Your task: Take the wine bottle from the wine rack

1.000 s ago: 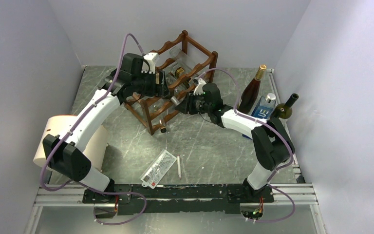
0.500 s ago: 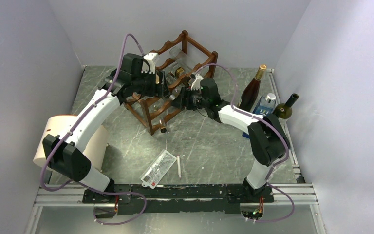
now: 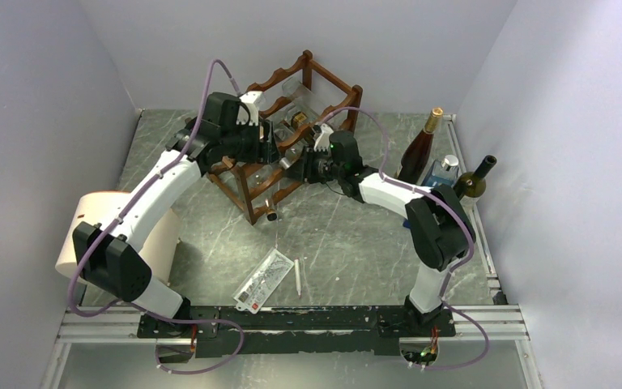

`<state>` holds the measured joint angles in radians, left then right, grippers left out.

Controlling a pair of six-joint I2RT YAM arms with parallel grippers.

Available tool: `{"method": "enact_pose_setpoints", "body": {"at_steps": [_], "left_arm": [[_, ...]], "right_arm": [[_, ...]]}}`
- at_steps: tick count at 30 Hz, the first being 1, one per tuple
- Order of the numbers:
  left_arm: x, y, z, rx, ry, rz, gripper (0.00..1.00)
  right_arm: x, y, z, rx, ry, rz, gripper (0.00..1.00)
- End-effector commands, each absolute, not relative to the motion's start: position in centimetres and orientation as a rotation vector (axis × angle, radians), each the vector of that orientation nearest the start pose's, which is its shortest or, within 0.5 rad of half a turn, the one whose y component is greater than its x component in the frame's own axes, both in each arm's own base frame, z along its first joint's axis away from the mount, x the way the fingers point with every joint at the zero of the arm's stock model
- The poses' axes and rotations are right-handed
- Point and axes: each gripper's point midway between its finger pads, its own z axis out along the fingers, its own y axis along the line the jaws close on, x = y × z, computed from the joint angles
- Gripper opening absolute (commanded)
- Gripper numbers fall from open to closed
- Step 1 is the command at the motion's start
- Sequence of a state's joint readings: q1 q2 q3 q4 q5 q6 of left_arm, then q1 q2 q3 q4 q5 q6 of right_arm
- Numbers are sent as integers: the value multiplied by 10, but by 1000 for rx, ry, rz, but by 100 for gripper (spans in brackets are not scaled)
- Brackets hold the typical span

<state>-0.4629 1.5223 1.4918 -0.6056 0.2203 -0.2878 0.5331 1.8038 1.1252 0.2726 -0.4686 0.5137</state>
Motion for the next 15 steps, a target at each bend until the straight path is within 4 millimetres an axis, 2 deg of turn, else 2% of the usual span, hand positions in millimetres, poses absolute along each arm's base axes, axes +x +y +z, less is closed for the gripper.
{"method": "enact_pose_setpoints", "body": {"at_steps": [1,4,11,15], "left_arm": [[361,-234,256,300,2210,-634,67],[362,-232,251,278,2217,-618,64],[367,-221,241,232,2239,-540,54],[368,-220,236,230,2250,-529,51]], "right_arm": [[388,334,156,-350,2033,1092,15],[384,328,156,-357,2031,1065,1],[367,315,159,-383,2003,1039,0],[350,306,152,-413,2003,1026,0]]}}
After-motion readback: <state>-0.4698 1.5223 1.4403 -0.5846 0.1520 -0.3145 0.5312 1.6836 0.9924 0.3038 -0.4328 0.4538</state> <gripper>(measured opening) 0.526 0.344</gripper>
